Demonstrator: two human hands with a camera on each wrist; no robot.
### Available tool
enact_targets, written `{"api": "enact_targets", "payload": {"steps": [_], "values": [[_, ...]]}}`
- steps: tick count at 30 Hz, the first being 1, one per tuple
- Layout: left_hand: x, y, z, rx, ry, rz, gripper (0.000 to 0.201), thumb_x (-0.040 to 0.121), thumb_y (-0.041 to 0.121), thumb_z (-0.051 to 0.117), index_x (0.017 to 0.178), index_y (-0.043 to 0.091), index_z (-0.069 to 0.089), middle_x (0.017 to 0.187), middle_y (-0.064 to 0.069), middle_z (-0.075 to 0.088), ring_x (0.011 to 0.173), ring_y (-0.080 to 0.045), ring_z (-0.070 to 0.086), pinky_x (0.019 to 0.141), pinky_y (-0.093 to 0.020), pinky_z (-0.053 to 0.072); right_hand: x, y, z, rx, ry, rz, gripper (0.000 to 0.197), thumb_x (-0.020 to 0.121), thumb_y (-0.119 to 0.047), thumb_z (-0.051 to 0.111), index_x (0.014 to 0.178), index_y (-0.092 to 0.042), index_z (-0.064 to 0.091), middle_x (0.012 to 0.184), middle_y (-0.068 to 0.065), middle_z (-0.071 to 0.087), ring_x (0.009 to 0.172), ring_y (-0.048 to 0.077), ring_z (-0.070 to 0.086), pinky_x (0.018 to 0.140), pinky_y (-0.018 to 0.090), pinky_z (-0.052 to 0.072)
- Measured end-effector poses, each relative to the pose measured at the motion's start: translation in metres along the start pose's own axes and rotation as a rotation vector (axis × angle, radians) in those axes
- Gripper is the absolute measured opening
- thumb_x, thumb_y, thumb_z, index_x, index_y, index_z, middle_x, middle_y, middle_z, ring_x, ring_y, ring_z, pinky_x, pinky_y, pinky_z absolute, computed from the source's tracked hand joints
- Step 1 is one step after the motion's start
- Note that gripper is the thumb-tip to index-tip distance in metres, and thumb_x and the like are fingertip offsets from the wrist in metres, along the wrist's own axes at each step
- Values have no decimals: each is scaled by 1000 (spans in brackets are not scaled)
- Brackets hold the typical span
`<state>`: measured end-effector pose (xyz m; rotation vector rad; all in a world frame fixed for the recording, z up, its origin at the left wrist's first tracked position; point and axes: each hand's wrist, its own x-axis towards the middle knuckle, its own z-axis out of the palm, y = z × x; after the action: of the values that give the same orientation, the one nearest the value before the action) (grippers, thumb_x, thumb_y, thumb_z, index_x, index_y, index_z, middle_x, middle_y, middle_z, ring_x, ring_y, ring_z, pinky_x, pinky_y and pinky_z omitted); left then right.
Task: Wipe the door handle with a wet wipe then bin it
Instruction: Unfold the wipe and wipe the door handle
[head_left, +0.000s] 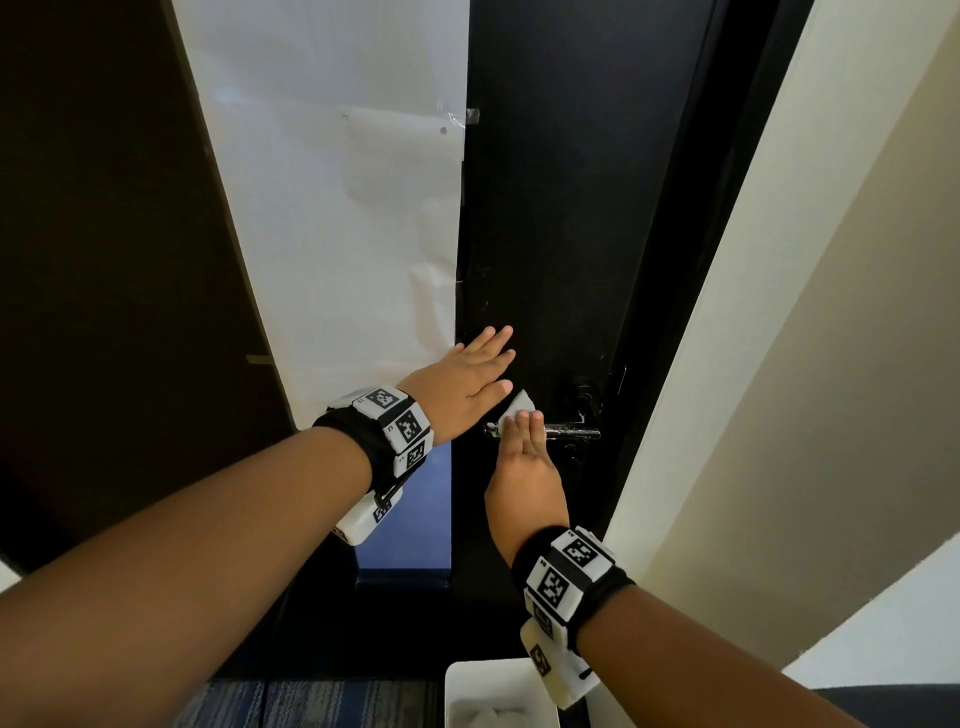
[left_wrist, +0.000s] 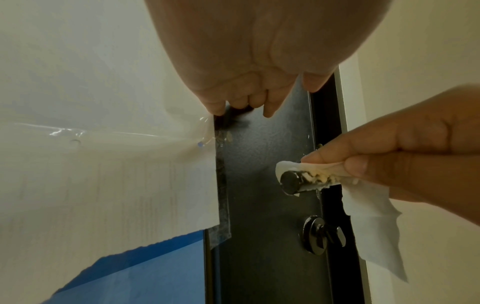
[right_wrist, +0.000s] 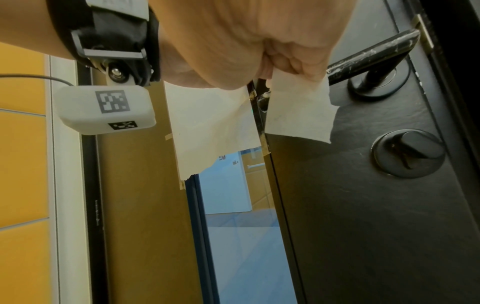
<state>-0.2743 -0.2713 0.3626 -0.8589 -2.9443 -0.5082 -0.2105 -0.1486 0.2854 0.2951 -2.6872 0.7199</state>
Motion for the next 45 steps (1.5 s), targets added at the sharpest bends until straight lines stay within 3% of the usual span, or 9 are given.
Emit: {"api": "enact_targets", "payload": {"steps": [5, 11, 20, 25, 27, 29, 33, 39, 45], "values": [[1, -1, 1, 5, -6, -7, 53, 101, 35, 25, 149, 17, 15, 160, 6, -5, 145, -6, -9, 120, -32, 0, 0, -2, 7, 8, -17, -4, 59, 86, 12, 44, 143, 9, 27, 153, 28, 23, 145, 37, 13, 116, 39, 26], [-1, 1, 1, 7, -9, -15, 52, 101, 34, 25, 149, 17, 15, 160, 6, -4, 145, -6, -9, 120, -32, 0, 0, -7, 6, 8, -67, -5, 62, 88, 10, 42, 146, 6, 20, 156, 24, 17, 147, 33, 6, 115, 35, 23], [-3, 1, 0, -23, -61, -40, 51, 101, 32, 24, 149, 18, 13, 160, 6, -4, 145, -5, -7, 120, -31, -1, 1, -20, 10, 78, -63, -64, 60, 83, 15, 46, 140, 13, 28, 147, 34, 31, 138, 45, 28, 106, 48, 42], [-9, 5, -4, -194, -6, -101, 48, 101, 30, 30, 148, 21, 25, 159, 7, 14, 145, -3, 5, 120, -30, 6, 3, -19, -2, 134, -146, -38, 56, 90, 5, 41, 144, -5, 32, 150, 26, 32, 112, 38, 60, 87, 39, 52], [-11, 7, -6, -238, 35, -132, 45, 101, 29, 32, 145, 22, 34, 156, 4, 26, 144, -6, 16, 118, -29, 12, 8, -13, -6, 152, -153, -68, 50, 89, 5, 40, 137, -7, 41, 137, 25, 49, 99, 36, 65, 79, 38, 55], [-14, 8, -9, -241, 81, -161, 42, 100, 31, 33, 141, 22, 42, 150, -1, 38, 141, -12, 28, 115, -29, 19, 12, -7, -9, 174, -166, -106, 45, 89, 6, 40, 131, -7, 49, 122, 25, 60, 97, 34, 66, 79, 39, 57], [-20, 9, -12, -242, 121, -178, 40, 99, 32, 35, 135, 20, 49, 140, -6, 51, 131, -19, 44, 111, -32, 30, 6, -2, -12, 204, -281, -156, 45, 89, 1, 44, 131, -13, 51, 108, 16, 68, 96, 29, 67, 83, 39, 57], [-35, 5, -12, -302, 213, -227, 34, 94, 29, 49, 126, 21, 57, 128, -4, 61, 118, -18, 55, 102, -31, 41, 7, 2, -41, 407, -305, 44, 34, 96, -4, 36, 115, -9, 63, 107, 8, 67, 94, 16, 64, 76, 18, 49], [-56, 16, -1, -393, 276, -201, 15, 84, 21, 67, 98, 19, 66, 99, 4, 67, 95, -8, 61, 90, -24, 46, 29, 10, -79, 600, -399, 258, 31, 93, 0, 39, 97, -4, 70, 95, 13, 75, 87, 16, 70, 76, 22, 54]]}}
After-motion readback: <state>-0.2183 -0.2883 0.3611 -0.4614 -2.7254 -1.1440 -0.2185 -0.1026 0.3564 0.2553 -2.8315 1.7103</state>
